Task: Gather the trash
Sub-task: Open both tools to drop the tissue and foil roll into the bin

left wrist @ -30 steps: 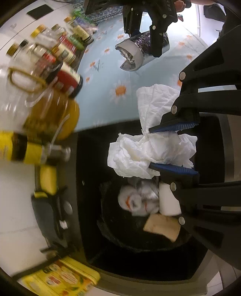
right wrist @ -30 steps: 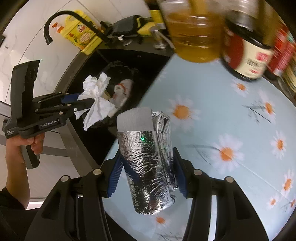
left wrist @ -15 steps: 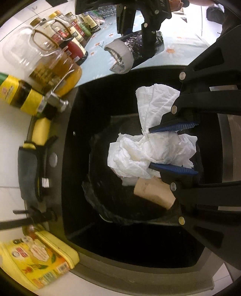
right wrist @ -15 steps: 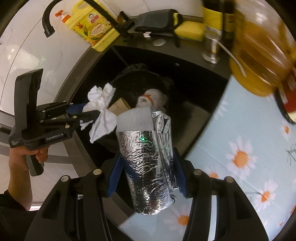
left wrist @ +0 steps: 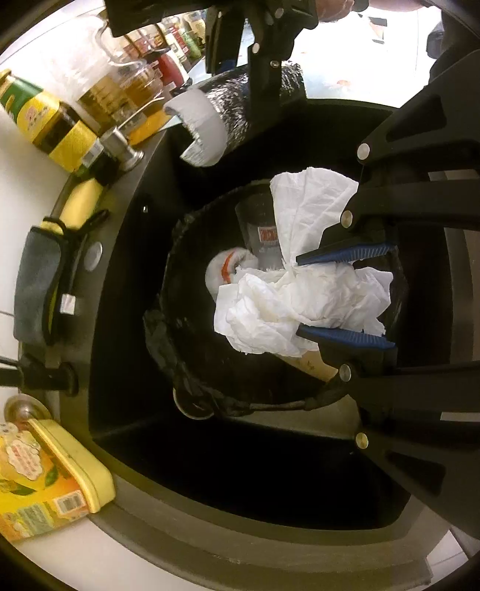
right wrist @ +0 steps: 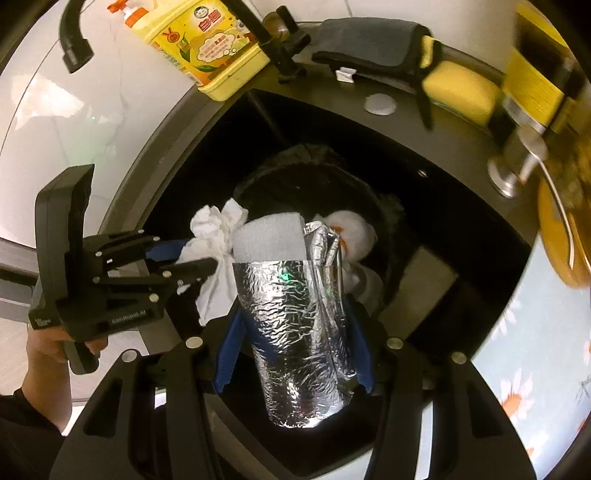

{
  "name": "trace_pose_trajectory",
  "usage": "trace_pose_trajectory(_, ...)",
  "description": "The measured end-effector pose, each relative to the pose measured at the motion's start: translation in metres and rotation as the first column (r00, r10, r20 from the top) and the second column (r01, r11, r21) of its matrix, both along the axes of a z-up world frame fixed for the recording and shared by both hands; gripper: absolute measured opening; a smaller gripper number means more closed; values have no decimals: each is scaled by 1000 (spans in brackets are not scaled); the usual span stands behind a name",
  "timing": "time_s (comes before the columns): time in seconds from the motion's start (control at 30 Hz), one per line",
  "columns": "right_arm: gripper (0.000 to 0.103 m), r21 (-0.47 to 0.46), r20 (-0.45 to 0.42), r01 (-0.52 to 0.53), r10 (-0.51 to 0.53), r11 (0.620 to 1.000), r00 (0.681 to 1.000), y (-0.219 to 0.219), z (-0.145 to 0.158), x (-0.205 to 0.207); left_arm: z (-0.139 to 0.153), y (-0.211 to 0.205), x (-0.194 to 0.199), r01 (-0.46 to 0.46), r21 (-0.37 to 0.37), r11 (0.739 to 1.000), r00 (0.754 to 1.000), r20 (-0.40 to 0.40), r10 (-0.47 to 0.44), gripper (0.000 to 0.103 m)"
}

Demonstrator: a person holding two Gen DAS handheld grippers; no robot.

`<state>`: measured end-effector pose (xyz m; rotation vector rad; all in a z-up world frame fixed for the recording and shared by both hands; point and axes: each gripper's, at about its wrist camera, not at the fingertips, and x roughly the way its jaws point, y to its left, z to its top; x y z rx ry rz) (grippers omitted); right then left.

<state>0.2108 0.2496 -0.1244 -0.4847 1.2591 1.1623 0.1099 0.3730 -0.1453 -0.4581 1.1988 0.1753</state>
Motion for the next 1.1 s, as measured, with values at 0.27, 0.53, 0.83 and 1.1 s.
trace_pose_trajectory(0.27,52,-19,-19,-35,35,999,999,35,-9,15,-11,12,6,-21,-19,1000,1000,-16,21,31)
trace_pose_trajectory(0.53,54,-16,-34,-40,39,999,999,49,-13,15,-15,20,9,-36,-29,999,999,-21,36,35)
trace_pose_trajectory(0.83,72,8,-53,19,-19,1000,998,47,-11,22,-19,24,6,-59,-28,998,998,-29,59,61)
trace_pose_trajectory(1.1,72,25,-37,60,-59,998,998,28,0,18,-6,18,3,-46,-14,999,999,0,46,61)
